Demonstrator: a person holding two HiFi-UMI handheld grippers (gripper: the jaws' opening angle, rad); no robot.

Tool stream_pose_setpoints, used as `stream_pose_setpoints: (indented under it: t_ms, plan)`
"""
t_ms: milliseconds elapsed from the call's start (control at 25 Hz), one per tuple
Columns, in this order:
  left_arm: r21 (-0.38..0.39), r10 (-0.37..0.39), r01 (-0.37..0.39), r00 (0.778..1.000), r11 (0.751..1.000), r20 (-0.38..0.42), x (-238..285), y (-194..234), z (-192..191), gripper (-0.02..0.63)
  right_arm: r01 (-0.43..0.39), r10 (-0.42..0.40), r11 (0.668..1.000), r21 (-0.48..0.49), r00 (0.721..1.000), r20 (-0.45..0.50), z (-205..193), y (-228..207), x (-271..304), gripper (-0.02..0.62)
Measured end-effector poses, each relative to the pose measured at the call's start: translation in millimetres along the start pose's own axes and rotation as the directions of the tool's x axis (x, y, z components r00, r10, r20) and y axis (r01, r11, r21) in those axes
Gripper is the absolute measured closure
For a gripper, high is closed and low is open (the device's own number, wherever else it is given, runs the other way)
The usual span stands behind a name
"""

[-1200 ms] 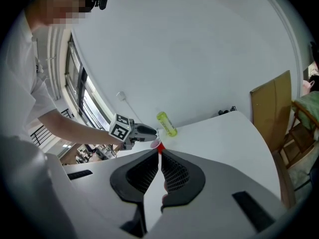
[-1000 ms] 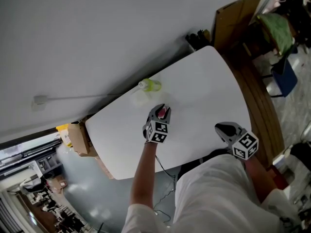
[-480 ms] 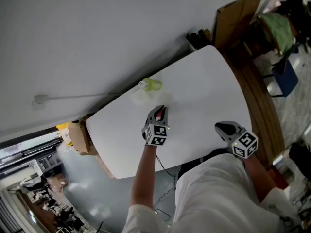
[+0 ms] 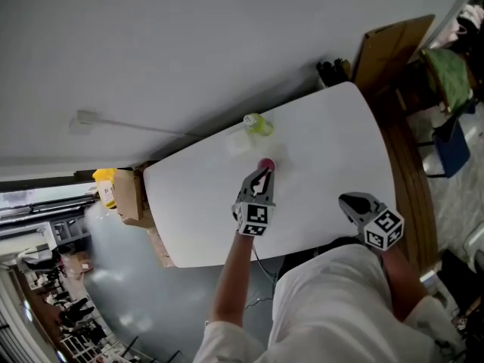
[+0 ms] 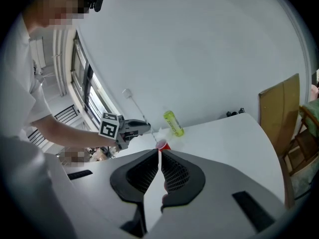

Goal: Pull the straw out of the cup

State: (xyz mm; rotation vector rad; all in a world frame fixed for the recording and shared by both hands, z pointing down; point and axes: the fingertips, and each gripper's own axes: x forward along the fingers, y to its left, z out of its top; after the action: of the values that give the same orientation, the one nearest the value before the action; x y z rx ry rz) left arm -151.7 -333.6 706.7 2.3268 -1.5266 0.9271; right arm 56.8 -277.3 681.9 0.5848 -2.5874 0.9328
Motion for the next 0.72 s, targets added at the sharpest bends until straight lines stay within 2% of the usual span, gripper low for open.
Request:
stream_pose_setpoints:
  t_ms: [240,480,720]
  plan:
    - [-0.042,0.057,-0.053,0.992,0.998,0.113,-53.9,-4.7,21.0,0.581,-0.015,0.015,0.998,-0.054,1.000,0.007,-5.3,27.6,-6.5,0.554]
    - [-0.110,0.110,-0.088,0.971,0.990,0.214,-126.0,-4.2,33.1,0.581,-0.020,0.023,0.996,-0.092,0.999,0.026,-10.5,73.2,-10.1,0.554]
    - [-0.145,0.146,-0.108,0.947,0.984,0.286,-194.3,-15.2,27.1,0.583,-0.018,0.028,0.990,-0.142,0.997,0.068,-12.2,120.6,-18.0,0.554]
